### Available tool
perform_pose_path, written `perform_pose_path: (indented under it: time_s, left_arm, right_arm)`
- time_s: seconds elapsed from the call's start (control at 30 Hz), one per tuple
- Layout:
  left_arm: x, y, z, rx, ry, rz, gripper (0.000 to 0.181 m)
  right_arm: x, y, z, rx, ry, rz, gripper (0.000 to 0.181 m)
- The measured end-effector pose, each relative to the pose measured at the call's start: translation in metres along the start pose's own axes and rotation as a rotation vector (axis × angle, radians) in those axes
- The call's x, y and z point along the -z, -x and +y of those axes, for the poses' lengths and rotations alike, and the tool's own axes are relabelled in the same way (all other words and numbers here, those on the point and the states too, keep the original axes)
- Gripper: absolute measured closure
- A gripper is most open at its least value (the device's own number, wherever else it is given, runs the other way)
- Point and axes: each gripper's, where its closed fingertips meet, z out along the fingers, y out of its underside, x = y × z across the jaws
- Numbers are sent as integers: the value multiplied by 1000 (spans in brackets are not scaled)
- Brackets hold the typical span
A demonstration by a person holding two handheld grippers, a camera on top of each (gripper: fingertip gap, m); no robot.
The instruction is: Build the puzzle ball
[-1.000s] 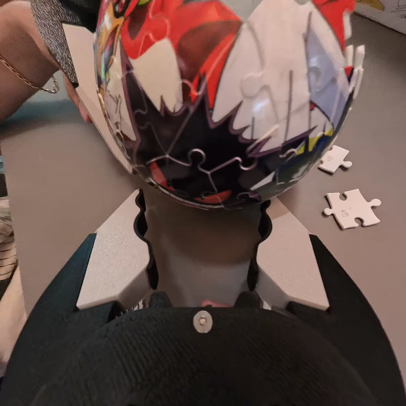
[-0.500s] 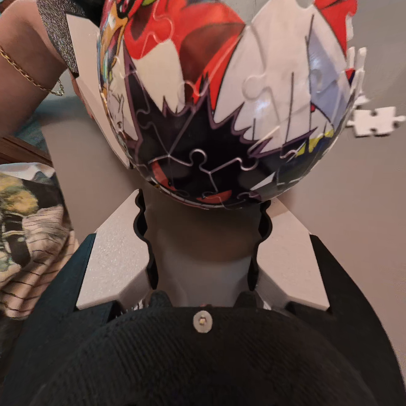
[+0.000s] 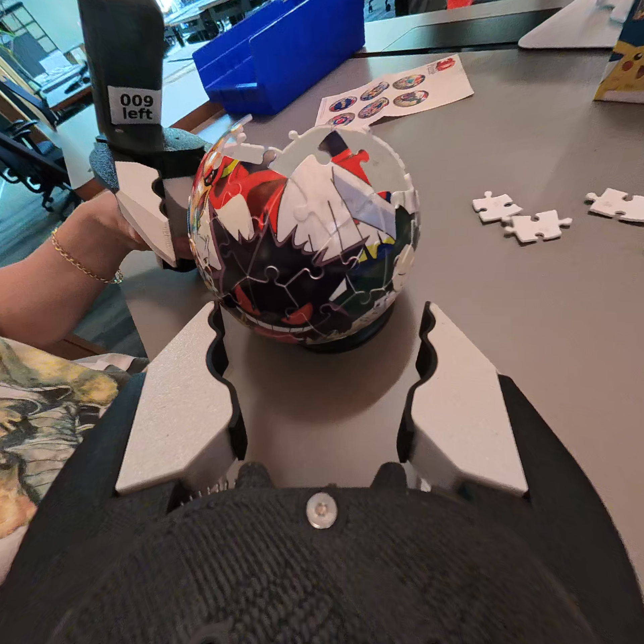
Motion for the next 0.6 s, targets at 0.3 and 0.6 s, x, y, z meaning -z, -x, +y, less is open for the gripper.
perform_pose_path:
  time_s: [0.3, 0.6]
  left_arm:
    - [-7, 6, 1, -109, 27, -47, 74]
    - [16, -1, -17, -67, -43, 48, 78]
  right_arm:
    - [-9, 7, 1, 100, 1, 22, 77]
    - [20, 5, -4, 170, -52, 12, 72]
